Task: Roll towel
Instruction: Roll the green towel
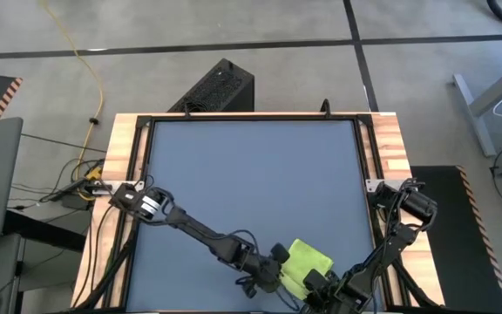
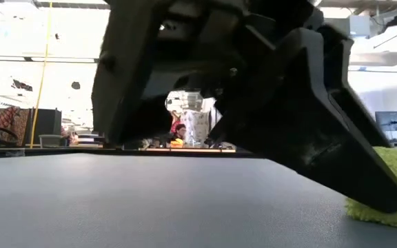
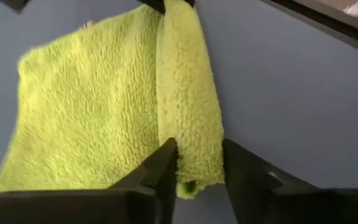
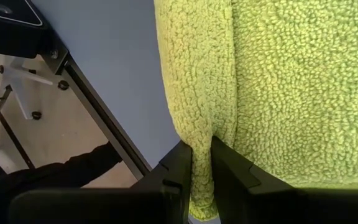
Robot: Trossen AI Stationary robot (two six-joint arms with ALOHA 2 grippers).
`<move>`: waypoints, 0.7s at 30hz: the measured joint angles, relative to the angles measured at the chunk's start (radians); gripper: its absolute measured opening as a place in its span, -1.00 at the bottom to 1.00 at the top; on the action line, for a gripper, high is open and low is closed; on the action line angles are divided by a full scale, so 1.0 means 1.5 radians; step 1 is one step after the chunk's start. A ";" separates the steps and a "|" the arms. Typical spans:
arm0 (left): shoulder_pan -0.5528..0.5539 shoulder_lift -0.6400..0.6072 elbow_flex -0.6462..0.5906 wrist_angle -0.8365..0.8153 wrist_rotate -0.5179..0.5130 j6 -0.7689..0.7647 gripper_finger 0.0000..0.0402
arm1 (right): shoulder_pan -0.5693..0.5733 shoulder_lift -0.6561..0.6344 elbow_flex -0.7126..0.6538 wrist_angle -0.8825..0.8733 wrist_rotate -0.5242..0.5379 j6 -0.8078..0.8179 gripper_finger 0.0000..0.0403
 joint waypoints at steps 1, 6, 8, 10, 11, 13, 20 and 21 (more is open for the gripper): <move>0.003 0.001 0.000 -0.002 0.011 -0.018 -0.54 | 0.000 0.000 0.000 0.000 0.000 0.000 -0.60; 0.012 0.007 0.001 0.004 0.041 -0.081 -0.94 | 0.000 0.000 0.000 -0.001 0.000 0.000 -0.60; 0.016 0.007 0.001 0.005 0.064 -0.103 -0.95 | 0.000 0.000 0.000 -0.001 -0.001 0.001 -0.60; 0.026 0.007 0.001 0.001 0.100 -0.141 -0.97 | 0.000 -0.001 0.000 0.000 -0.004 0.010 -0.60; 0.031 0.007 0.001 -0.003 0.119 -0.170 -0.98 | 0.000 -0.004 0.000 -0.001 -0.005 0.018 -0.60; 0.045 0.007 0.001 -0.018 0.163 -0.234 -0.98 | 0.000 -0.012 0.000 -0.007 -0.006 0.034 -0.60; 0.090 0.007 0.001 -0.048 0.264 -0.435 -0.99 | -0.006 -0.043 -0.001 -0.067 -0.011 0.055 -0.60; 0.096 0.007 0.001 -0.050 0.276 -0.459 -0.99 | -0.010 -0.043 -0.001 -0.070 -0.011 0.055 -0.59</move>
